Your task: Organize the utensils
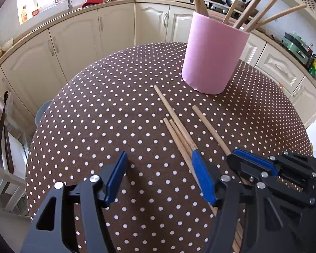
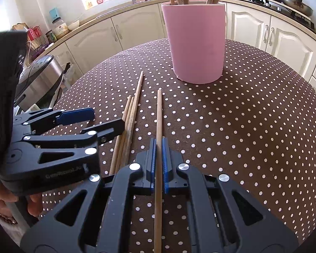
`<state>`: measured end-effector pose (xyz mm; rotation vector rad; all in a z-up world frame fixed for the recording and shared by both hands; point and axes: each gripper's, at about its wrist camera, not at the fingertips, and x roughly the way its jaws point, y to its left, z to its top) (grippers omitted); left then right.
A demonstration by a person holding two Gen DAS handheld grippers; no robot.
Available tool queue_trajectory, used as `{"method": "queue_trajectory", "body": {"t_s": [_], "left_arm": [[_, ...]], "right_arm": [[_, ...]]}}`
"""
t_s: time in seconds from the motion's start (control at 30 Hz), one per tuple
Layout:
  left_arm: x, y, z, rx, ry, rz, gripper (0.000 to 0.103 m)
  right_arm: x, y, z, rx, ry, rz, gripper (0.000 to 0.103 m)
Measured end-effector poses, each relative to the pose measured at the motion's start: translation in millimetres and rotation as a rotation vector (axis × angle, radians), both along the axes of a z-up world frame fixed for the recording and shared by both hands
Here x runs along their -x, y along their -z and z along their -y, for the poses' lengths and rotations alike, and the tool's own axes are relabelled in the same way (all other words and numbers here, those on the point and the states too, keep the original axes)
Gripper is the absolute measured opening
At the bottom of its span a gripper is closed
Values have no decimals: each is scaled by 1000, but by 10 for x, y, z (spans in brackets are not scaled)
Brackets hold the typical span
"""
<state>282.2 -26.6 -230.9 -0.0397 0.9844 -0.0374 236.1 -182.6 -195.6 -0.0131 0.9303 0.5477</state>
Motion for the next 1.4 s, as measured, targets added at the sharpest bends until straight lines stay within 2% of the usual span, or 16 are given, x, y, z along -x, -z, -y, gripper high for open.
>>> {"method": "queue_trajectory", "body": {"t_s": [0.37, 0.43, 0.5, 0.6, 0.67, 0.73, 0.77, 0.8, 0.9, 1.1, 1.17, 1.2, 1.23, 1.27, 1.4], "left_arm": [[7, -6, 37, -35, 1, -26, 66], [-36, 6, 85, -74, 7, -25, 66], [-57, 14, 90, -78, 8, -23, 65], [-88, -12, 62, -69, 7, -17, 47], [-110, -20, 24, -56, 8, -14, 39], [-133, -33, -56, -49, 9, -7, 24], [-145, -37, -95, -39, 9, -6, 22], [-153, -38, -126, -33, 10, -7, 15], [-196, -28, -236, -6, 20, -11, 11], [-236, -25, -328, 33, 39, -14, 6], [-236, -35, -345, 45, 48, -16, 6], [-240, -44, -348, 46, 54, -17, 5], [-241, -60, -355, 48, 61, -16, 5], [-254, -76, -363, 53, 66, -13, 5], [-201, -163, -301, 70, 76, 6, 5]], "right_arm": [[23, -23, 83, 9, 4, 0, 7], [18, -32, 63, 13, 5, 0, 7], [7, -53, 33, 15, 5, 4, 7], [-30, -115, 13, 16, 6, 17, 7], [-69, -144, 3, 29, 8, 26, 11], [-125, -171, -33, 43, 11, 33, 21], [-160, -177, -60, 54, 13, 36, 24], [-197, -179, -94, 65, 12, 36, 24], [-308, -148, -216, 123, 12, 30, 24], [-519, -123, -444, 175, -19, 1, 24], [-559, -117, -614, 236, -47, 2, 23], [-572, -125, -689, 273, -68, 8, 19], [-592, -129, -758, 278, -80, 2, 11], [-595, -133, -806, 278, -91, -3, 8], [-611, -145, -888, 250, -86, -13, 6]]}}
